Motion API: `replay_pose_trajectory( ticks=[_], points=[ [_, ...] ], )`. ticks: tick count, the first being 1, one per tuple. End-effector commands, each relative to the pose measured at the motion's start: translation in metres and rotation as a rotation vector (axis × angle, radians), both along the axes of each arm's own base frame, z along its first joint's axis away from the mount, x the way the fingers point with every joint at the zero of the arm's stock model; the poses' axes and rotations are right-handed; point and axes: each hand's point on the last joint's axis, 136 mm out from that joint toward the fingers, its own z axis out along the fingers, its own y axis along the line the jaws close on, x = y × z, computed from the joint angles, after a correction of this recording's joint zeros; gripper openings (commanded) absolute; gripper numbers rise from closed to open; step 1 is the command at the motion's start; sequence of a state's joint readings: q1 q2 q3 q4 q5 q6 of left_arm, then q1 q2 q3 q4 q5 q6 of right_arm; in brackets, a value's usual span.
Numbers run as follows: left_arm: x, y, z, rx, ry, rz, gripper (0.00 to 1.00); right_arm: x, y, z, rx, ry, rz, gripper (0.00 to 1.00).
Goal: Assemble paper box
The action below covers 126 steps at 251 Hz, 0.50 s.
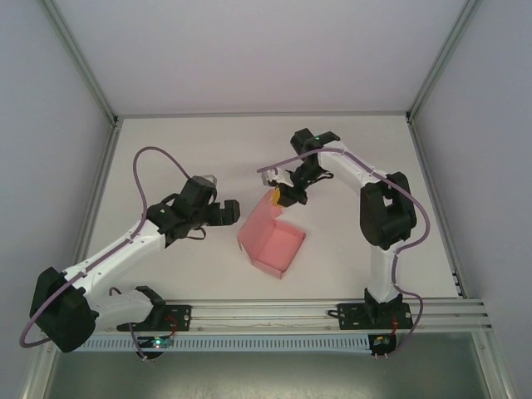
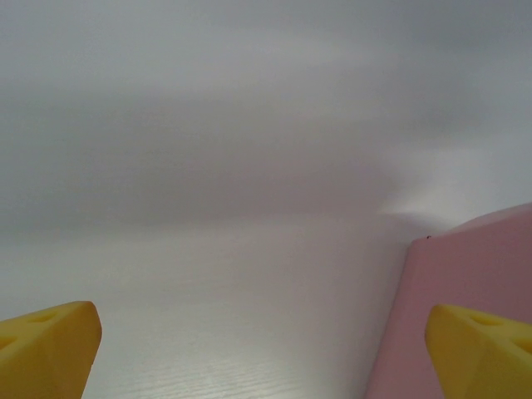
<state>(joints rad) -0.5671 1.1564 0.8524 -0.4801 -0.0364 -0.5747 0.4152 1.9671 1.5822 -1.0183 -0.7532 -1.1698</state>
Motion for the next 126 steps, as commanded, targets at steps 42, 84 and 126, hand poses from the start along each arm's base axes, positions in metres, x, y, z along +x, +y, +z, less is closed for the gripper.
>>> replay_pose_trajectory(
  ticks=[42,84,126],
  points=[
    [0.013,0.073,0.061,0.119,-0.181,0.344,1.00,0.108,-0.032,0.020,0.040,-0.233,-0.796,0.00],
    [0.017,0.043,0.084,-0.016,-0.275,0.172,1.00,0.104,-0.037,0.032,0.175,-0.204,-0.980,0.00],
    [0.030,-0.012,0.069,-0.123,-0.205,-0.037,0.87,0.100,-0.034,0.034,0.181,-0.223,-1.021,0.00]
  ],
)
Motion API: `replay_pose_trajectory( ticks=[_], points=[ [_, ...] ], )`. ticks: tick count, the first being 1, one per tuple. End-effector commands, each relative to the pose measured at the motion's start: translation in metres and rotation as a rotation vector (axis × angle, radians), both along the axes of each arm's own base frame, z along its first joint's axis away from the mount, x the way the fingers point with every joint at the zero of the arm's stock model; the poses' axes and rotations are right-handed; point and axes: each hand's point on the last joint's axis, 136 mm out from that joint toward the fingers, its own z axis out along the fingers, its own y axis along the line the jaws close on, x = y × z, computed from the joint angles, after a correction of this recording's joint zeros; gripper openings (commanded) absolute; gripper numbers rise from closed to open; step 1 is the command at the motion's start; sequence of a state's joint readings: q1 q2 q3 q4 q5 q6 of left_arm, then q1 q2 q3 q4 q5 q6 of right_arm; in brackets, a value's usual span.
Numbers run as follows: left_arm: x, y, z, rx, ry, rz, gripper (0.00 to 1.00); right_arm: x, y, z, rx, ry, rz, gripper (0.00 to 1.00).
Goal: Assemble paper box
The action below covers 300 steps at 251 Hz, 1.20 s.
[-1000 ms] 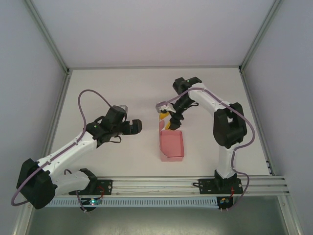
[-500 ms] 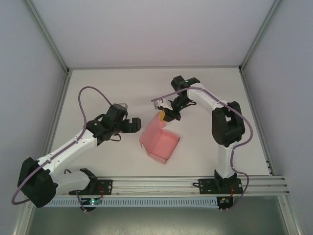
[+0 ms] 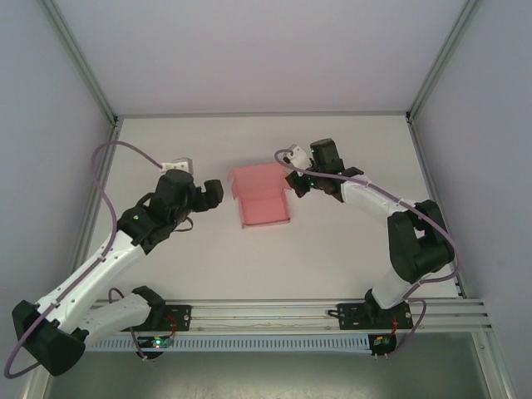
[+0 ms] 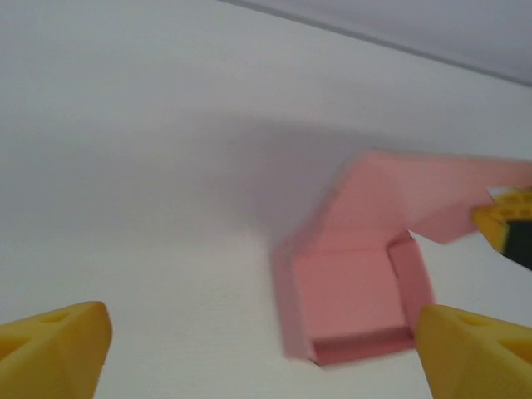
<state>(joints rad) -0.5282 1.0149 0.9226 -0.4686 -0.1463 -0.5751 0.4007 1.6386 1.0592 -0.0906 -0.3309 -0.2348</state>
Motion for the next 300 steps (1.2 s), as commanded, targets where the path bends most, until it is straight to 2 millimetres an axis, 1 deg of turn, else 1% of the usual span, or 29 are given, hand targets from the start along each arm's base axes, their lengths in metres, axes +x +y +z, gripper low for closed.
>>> replay_pose_trajectory(
  ticks=[1,16,26,39,58,75,82,99,111,121,132,149,188,204,213,221,260,288,300],
  points=[
    [0.014,-0.040,-0.008,-0.054,0.019,-0.164,0.87,0.016,0.005,0.025,0.085,-0.077,-0.113,0.00],
    [0.025,-0.047,-0.018,-0.025,0.041,-0.184,0.78,0.015,0.008,0.026,0.109,-0.068,-0.105,0.00],
    [0.033,-0.048,-0.023,0.001,0.049,-0.179,0.74,0.013,0.012,0.024,0.114,-0.066,-0.093,0.00],
    [0.044,-0.050,-0.025,0.044,0.038,-0.184,0.73,0.012,0.013,0.022,0.105,-0.067,-0.082,0.00],
    [0.060,-0.051,-0.022,0.092,0.004,-0.194,0.74,0.010,0.015,0.019,0.094,-0.067,-0.067,0.00],
    [0.075,-0.043,-0.022,0.111,0.001,-0.180,0.75,0.010,0.014,0.018,0.089,-0.062,-0.057,0.00],
    [0.082,-0.041,-0.026,0.110,0.013,-0.183,0.74,0.010,0.013,0.017,0.087,-0.061,-0.056,0.00],
    [0.097,-0.032,-0.034,0.101,0.040,-0.175,0.69,0.009,0.014,0.017,0.091,-0.055,-0.037,0.00],
    [0.104,-0.039,-0.039,0.092,0.046,-0.235,0.64,0.009,0.015,0.015,0.089,-0.048,-0.029,0.00],
    [0.105,-0.049,-0.042,0.071,0.051,-0.296,0.59,0.010,0.015,0.014,0.088,-0.046,-0.025,0.00],
    [0.102,-0.063,-0.043,0.045,0.060,-0.378,0.56,0.011,0.015,0.012,0.085,-0.037,-0.025,0.00],
    [0.100,-0.072,-0.047,0.031,0.074,-0.433,0.52,0.013,0.014,0.010,0.083,-0.032,-0.031,0.00],
    [0.107,-0.065,-0.061,0.090,0.104,-0.410,0.36,0.016,0.014,0.010,0.091,-0.026,-0.024,0.00],
    [0.111,-0.064,-0.064,0.111,0.114,-0.408,0.33,0.016,0.014,0.010,0.090,-0.022,-0.021,0.00],
    [0.113,-0.065,-0.065,0.113,0.110,-0.409,0.27,0.016,0.015,0.010,0.089,-0.022,-0.018,0.00],
    [0.115,-0.066,-0.065,0.112,0.108,-0.409,0.24,0.017,0.015,0.011,0.092,-0.023,-0.017,0.00],
    [0.120,-0.066,-0.075,0.134,0.145,-0.407,0.23,0.018,0.020,0.014,0.115,-0.023,-0.012,0.00],
    [0.119,-0.058,-0.084,0.182,0.165,-0.388,0.29,0.019,0.020,0.014,0.110,-0.024,-0.013,0.00],
    [0.120,-0.052,-0.087,0.216,0.171,-0.371,0.29,0.019,0.020,0.013,0.104,-0.021,-0.017,0.00]
  ],
)
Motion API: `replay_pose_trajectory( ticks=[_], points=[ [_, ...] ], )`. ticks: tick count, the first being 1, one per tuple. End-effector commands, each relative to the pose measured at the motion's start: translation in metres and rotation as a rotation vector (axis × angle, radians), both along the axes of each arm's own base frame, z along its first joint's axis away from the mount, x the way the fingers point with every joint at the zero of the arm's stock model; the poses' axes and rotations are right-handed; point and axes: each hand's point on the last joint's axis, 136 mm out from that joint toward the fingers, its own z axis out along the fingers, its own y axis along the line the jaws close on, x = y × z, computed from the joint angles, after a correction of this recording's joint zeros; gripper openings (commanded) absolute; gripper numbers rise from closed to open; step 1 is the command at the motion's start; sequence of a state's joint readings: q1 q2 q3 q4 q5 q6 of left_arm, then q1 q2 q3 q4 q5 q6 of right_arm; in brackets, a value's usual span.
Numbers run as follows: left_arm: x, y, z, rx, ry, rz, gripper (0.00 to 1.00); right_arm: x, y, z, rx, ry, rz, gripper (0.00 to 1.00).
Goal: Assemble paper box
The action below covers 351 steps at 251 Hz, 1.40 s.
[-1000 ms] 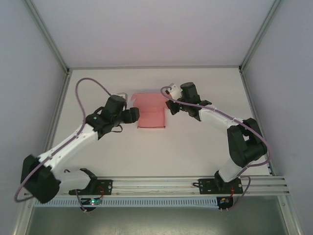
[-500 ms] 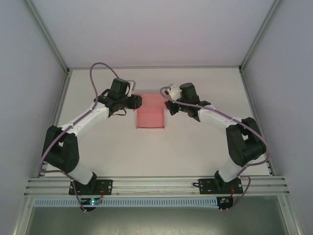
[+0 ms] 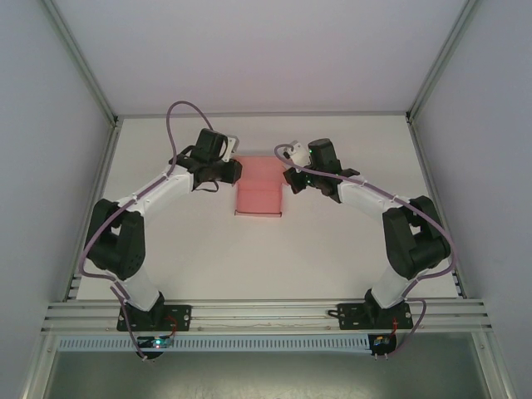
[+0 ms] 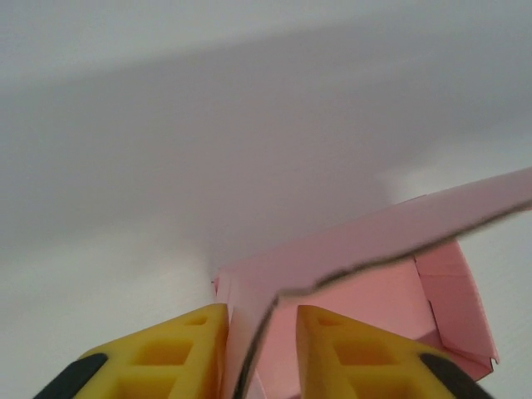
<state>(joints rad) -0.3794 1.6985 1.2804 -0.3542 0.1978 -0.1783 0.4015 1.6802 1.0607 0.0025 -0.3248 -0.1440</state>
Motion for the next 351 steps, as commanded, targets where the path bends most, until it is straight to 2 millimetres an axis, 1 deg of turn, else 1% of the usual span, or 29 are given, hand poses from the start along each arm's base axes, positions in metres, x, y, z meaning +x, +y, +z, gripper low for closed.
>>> replay_pose_trajectory(
  ticks=[1,19,36,68,90,114,134,148,157,185,196,214,229,232,241,253,273,291,302,324,337,351],
  points=[
    [-0.002,0.008,-0.006,0.081,0.007,-0.003,0.29,0.004,0.014,0.015,0.039,-0.025,0.043,0.00],
    [0.000,0.015,-0.008,0.120,-0.003,0.013,0.29,0.003,0.015,0.015,0.038,-0.025,0.051,0.00],
    [0.001,0.016,-0.008,0.130,-0.005,0.011,0.28,0.003,0.015,0.014,0.037,-0.020,0.056,0.00],
    [0.004,0.009,-0.008,0.097,0.007,0.012,0.00,0.003,0.014,0.012,0.034,-0.011,0.044,0.00],
    [0.007,0.004,-0.009,0.080,0.022,0.042,0.00,0.006,0.015,0.011,0.026,-0.006,0.008,0.00],
    [0.008,-0.010,-0.006,0.050,0.033,0.084,0.00,0.016,0.016,0.012,0.017,0.000,-0.141,0.00],
    [0.013,-0.022,-0.002,0.000,0.018,0.151,0.00,0.018,0.029,0.018,0.095,-0.009,-0.243,0.00],
    [0.021,-0.023,0.002,-0.051,0.016,0.241,0.00,0.019,0.036,0.024,0.162,-0.010,-0.300,0.00],
    [0.024,-0.028,0.005,-0.100,0.023,0.267,0.00,0.020,0.040,0.029,0.194,-0.014,-0.337,0.00],
    [0.035,-0.040,0.020,-0.264,0.016,0.341,0.00,0.020,0.060,0.047,0.247,-0.052,-0.375,0.00],
    [0.037,-0.043,0.027,-0.303,-0.001,0.348,0.00,0.019,0.067,0.050,0.266,-0.065,-0.375,0.00],
    [0.038,-0.040,0.029,-0.310,-0.029,0.399,0.00,0.017,0.069,0.048,0.284,-0.065,-0.400,0.00],
    [0.038,-0.037,0.026,-0.323,-0.045,0.424,0.00,0.013,0.072,0.042,0.324,-0.050,-0.388,0.00],
    [0.038,-0.038,0.025,-0.329,-0.049,0.418,0.00,0.011,0.073,0.037,0.334,-0.045,-0.384,0.00],
    [0.037,-0.041,0.022,-0.343,-0.067,0.396,0.00,0.007,0.075,0.033,0.374,-0.055,-0.362,0.00],
    [0.036,-0.040,0.014,-0.348,-0.075,0.401,0.00,0.003,0.075,0.024,0.406,-0.055,-0.361,0.00],
    [0.033,-0.043,0.002,-0.361,-0.085,0.376,0.00,-0.002,0.077,0.009,0.421,-0.051,-0.333,0.00],
    [0.028,-0.045,-0.008,-0.359,-0.076,0.366,0.00,-0.007,0.078,-0.005,0.395,-0.060,-0.315,0.00],
    [0.023,-0.048,-0.012,-0.347,-0.078,0.350,0.00,-0.010,0.074,-0.018,0.365,-0.064,-0.330,0.00],
    [0.013,-0.052,-0.019,-0.297,-0.104,0.326,0.00,-0.020,0.065,-0.036,0.342,-0.056,-0.342,0.00],
    [0.006,-0.053,-0.024,-0.274,-0.107,0.318,0.00,-0.026,0.060,-0.041,0.338,-0.055,-0.344,0.00],
    [-0.004,-0.054,-0.031,-0.263,-0.105,0.306,0.00,-0.032,0.056,-0.041,0.331,-0.073,-0.335,0.00]
  ],
)
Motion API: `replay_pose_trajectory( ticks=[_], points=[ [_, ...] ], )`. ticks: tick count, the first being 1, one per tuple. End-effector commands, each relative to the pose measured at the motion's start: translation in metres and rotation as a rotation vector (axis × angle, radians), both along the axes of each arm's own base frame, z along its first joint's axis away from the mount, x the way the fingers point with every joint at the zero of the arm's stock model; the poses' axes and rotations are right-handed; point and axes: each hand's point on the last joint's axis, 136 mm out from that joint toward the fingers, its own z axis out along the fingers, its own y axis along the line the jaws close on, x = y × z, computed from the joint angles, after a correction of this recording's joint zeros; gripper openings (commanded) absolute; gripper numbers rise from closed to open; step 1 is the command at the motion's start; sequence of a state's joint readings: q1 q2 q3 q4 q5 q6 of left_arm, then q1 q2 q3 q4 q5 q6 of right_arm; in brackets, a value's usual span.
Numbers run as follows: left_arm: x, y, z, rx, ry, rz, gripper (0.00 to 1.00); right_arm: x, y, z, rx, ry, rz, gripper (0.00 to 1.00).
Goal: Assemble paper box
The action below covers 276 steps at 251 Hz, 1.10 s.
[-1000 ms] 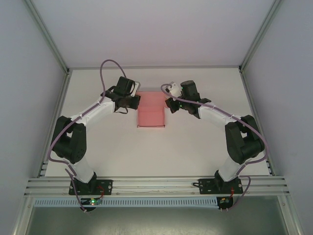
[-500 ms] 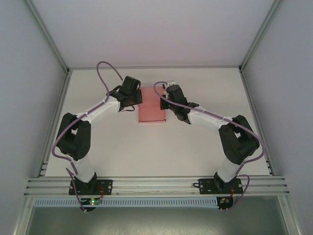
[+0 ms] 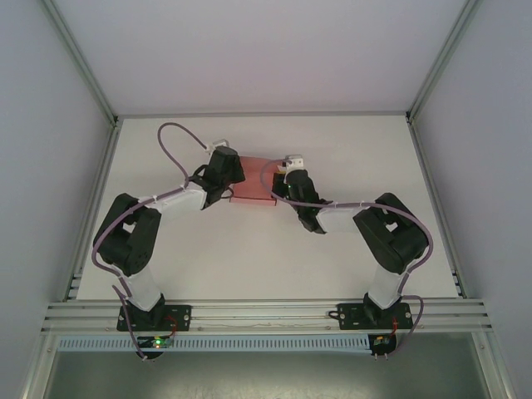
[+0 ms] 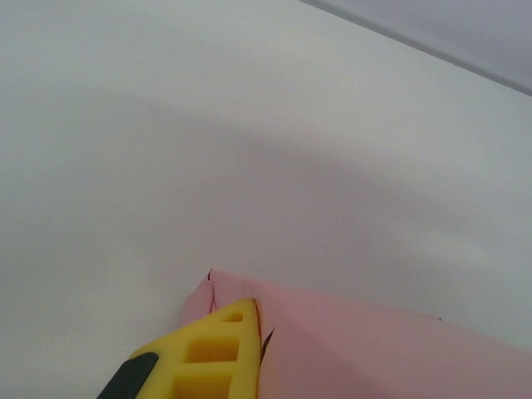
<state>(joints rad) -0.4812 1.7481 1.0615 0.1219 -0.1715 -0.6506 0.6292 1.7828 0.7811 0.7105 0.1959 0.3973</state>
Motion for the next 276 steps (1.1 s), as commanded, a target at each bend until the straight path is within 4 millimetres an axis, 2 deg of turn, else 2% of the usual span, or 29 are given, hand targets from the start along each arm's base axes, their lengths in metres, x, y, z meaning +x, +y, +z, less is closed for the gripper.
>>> replay_pose_trajectory(
  ticks=[1,36,59,89,126,156,202,222,231,237,259,276],
  points=[
    [-0.035,-0.056,-0.002,-0.083,-0.008,-0.187,0.00,-0.038,0.031,-0.020,0.016,0.031,0.166,0.00],
    [-0.059,-0.049,-0.031,-0.049,0.046,-0.212,0.00,-0.056,0.031,-0.022,-0.043,-0.016,0.208,0.00],
    [-0.078,-0.033,-0.046,0.037,0.070,-0.223,0.00,-0.071,0.032,-0.029,-0.095,-0.046,0.251,0.00],
    [-0.097,-0.017,-0.062,0.099,0.067,-0.245,0.01,-0.085,0.023,-0.043,-0.162,-0.067,0.269,0.00],
    [-0.113,-0.018,-0.085,0.063,0.055,-0.291,0.01,-0.095,0.021,-0.060,-0.197,-0.093,0.292,0.00],
    [-0.125,-0.009,-0.098,0.090,0.052,-0.280,0.03,-0.106,0.022,-0.055,-0.201,-0.167,0.290,0.00],
    [-0.140,0.009,-0.100,0.158,0.081,-0.265,0.22,-0.118,0.019,-0.062,-0.283,-0.184,0.312,0.00],
    [-0.144,0.018,-0.096,0.189,0.097,-0.246,0.34,-0.119,0.015,-0.066,-0.325,-0.181,0.298,0.00],
    [-0.146,0.021,-0.094,0.197,0.100,-0.235,0.44,-0.117,0.010,-0.069,-0.351,-0.181,0.280,0.00],
    [-0.147,0.023,-0.091,0.196,0.097,-0.229,0.50,-0.117,0.009,-0.070,-0.369,-0.180,0.279,0.00],
    [-0.153,0.030,-0.078,0.174,0.083,-0.207,0.60,-0.117,0.004,-0.074,-0.402,-0.169,0.260,0.00],
    [-0.161,0.034,-0.064,0.156,0.082,-0.197,0.74,-0.115,0.003,-0.076,-0.417,-0.163,0.252,0.00]
  ],
)
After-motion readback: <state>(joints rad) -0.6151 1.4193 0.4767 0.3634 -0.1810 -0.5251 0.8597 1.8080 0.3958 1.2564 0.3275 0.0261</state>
